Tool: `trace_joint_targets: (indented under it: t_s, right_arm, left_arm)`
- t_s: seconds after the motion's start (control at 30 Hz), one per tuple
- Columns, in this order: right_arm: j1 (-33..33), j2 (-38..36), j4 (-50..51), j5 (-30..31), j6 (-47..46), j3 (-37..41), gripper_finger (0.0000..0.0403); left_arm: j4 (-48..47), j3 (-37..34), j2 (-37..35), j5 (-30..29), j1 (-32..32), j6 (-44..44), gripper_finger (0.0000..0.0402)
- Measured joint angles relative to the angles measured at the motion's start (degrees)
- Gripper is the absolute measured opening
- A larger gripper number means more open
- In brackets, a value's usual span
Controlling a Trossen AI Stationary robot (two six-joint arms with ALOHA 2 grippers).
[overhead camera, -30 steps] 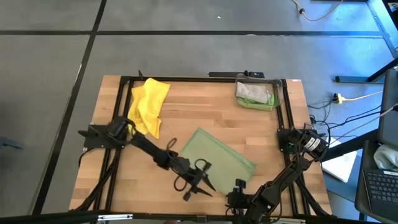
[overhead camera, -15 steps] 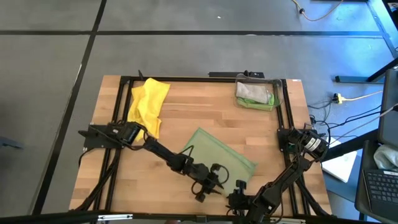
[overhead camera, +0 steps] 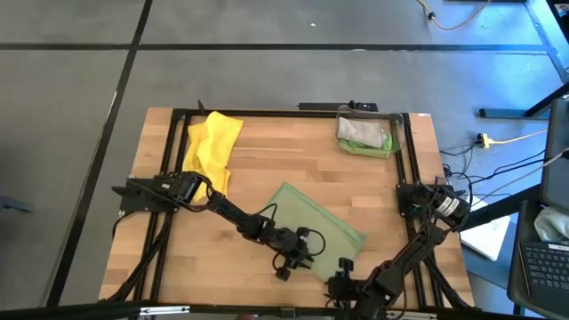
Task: Fold microfiber towels
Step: Fold the light green cloth
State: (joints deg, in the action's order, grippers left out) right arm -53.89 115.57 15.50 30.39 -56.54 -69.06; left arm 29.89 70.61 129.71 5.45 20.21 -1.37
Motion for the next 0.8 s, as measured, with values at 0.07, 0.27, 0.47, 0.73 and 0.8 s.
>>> trace_joint_targets:
  t_s: [0.07,0.27,0.47,0.73,0.8]
  right_arm:
    - [0.04,0.00,0.90,0.04,-0.25,0.00,0.0153]
    - [0.00,0.73,3.52,0.11,-0.14,0.00,0.0153]
    - [0.00,0.87,4.69,1.24,6.94,-1.95,0.0153]
    - [-0.23,0.87,26.67,2.77,8.91,-14.13,0.0153]
    - [-0.67,0.99,27.51,2.32,9.49,-14.84,0.0153]
  left_arm:
    - [0.06,0.00,0.00,-0.02,0.00,0.00,0.0108]
    - [0.04,-0.07,-0.13,0.24,0.01,-0.05,0.0108]
    - [-0.94,-0.07,-0.28,0.11,0.04,-0.04,0.0108]
    - [-1.05,-0.07,-0.28,-0.10,0.17,-0.52,0.0108]
    - [-1.05,-0.07,-0.28,-0.17,0.20,-0.96,0.0108]
